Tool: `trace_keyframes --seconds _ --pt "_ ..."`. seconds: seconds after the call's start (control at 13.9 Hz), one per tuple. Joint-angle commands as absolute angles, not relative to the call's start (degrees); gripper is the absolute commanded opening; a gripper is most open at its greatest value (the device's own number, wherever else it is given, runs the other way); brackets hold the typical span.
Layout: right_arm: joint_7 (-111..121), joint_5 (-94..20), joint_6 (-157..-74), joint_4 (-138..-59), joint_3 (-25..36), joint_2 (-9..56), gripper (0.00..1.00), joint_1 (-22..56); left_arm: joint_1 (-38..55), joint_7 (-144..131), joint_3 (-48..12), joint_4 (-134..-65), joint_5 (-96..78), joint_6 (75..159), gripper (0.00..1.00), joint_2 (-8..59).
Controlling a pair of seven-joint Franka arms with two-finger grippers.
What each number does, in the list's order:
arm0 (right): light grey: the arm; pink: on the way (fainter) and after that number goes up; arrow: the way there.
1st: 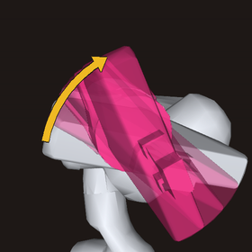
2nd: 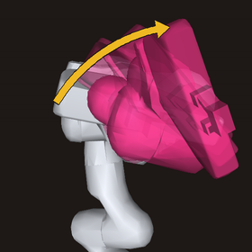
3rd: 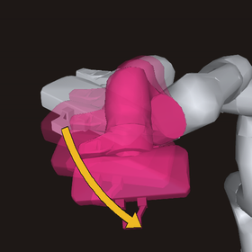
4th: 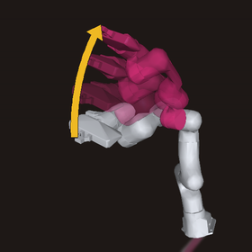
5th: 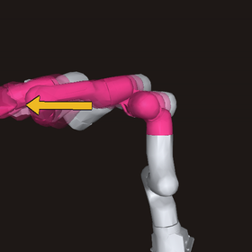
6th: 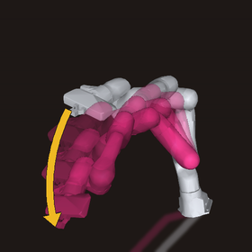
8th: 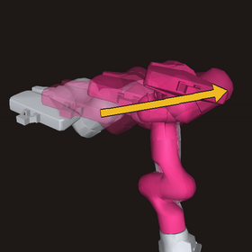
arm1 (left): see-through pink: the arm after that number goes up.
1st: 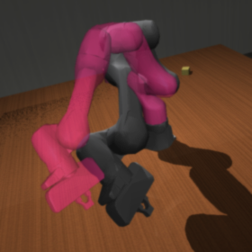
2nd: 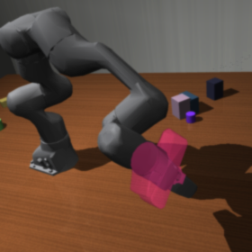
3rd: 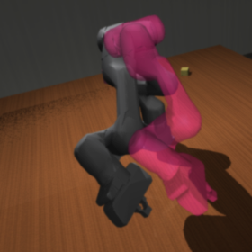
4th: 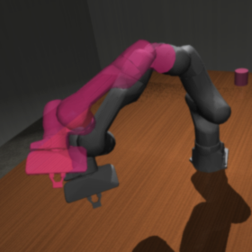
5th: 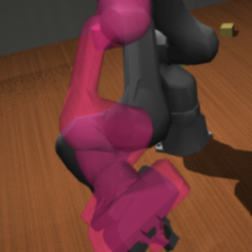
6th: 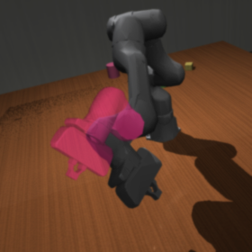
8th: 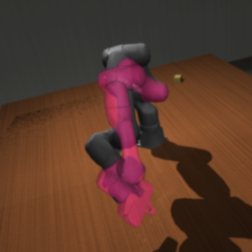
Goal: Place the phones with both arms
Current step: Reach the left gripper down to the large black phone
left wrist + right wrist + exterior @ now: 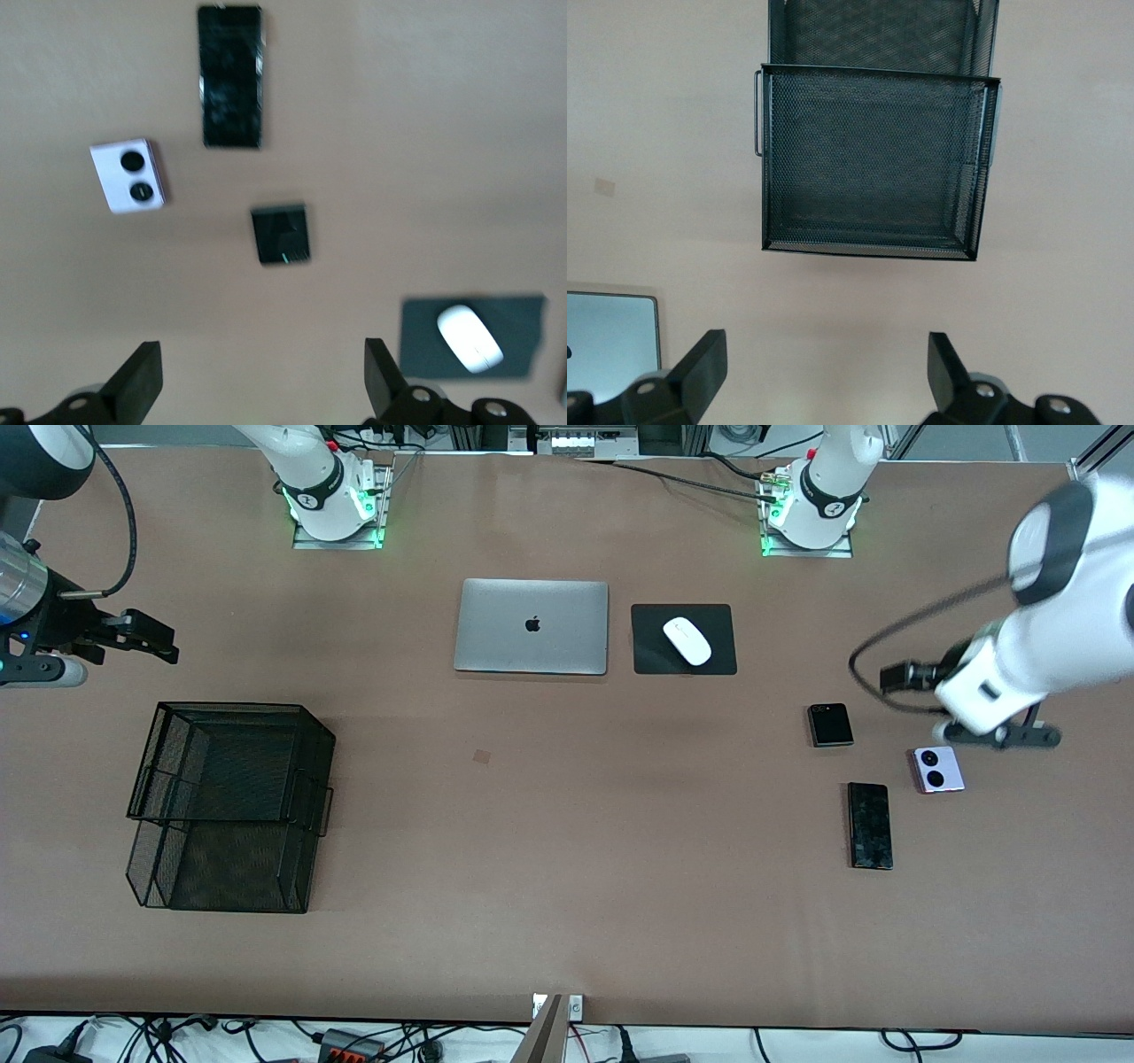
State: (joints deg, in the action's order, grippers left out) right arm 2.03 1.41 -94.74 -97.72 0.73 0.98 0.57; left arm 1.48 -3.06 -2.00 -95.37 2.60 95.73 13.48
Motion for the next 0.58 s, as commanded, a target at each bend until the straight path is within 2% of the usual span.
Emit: trace_keyframes --seconds 0.0,0.36,0.5 --pt "1.76 1.93 -93.87 -97.56 0.35 1.76 1.00 0.09 -0.52 -1.85 -1.85 -93.78 3.96 104.63 1.00 21.42" --pt "3.34 1.58 -95.88 -97.29 0.61 3.08 1.00 -0.09 -2.71 3.15 -1.67 -96.24 3.96 129.41 1.00 33.64" --pt "3.34 1.49 -97.64 -97.64 0.62 3.08 1.00 -0.09 -3.51 6.40 -1.67 -96.33 3.96 136.03 1.00 37.51"
